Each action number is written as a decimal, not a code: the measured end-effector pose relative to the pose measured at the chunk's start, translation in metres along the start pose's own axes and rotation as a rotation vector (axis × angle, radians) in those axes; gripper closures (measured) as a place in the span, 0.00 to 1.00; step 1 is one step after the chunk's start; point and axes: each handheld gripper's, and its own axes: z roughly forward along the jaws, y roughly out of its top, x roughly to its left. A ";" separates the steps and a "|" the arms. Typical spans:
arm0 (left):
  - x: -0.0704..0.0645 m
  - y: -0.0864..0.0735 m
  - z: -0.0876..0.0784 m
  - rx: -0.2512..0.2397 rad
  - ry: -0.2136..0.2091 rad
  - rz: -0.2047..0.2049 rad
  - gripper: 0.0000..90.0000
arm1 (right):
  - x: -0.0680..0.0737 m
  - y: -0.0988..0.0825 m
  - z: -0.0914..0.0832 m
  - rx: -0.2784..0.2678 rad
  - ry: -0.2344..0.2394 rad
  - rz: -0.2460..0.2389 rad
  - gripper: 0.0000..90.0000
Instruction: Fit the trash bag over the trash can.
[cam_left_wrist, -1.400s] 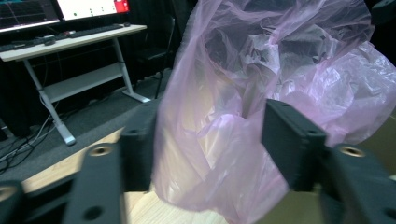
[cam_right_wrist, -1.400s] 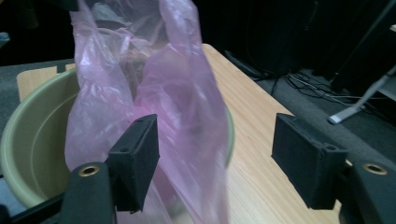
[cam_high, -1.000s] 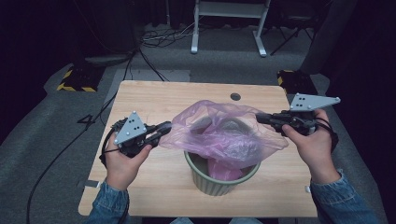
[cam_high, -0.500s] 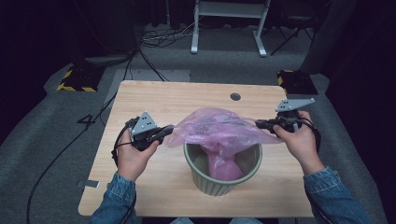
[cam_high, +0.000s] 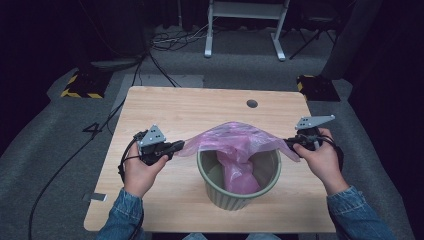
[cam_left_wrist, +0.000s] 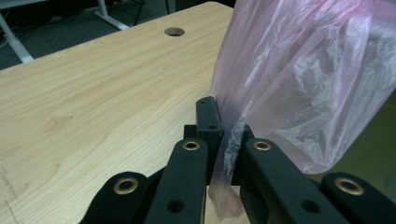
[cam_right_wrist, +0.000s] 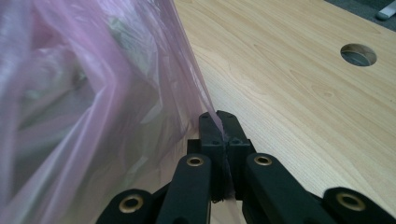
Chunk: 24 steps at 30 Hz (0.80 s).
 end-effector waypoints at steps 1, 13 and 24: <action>0.000 0.000 0.001 0.006 -0.004 0.000 0.99 | -0.001 -0.001 0.002 0.003 0.003 0.004 1.00; -0.007 0.009 -0.029 -0.100 0.106 0.010 0.55 | -0.005 -0.006 -0.027 -0.112 -0.096 0.005 0.46; -0.020 0.023 -0.054 -0.153 0.095 0.026 0.46 | 0.015 0.005 -0.083 -0.262 -0.141 -0.039 0.46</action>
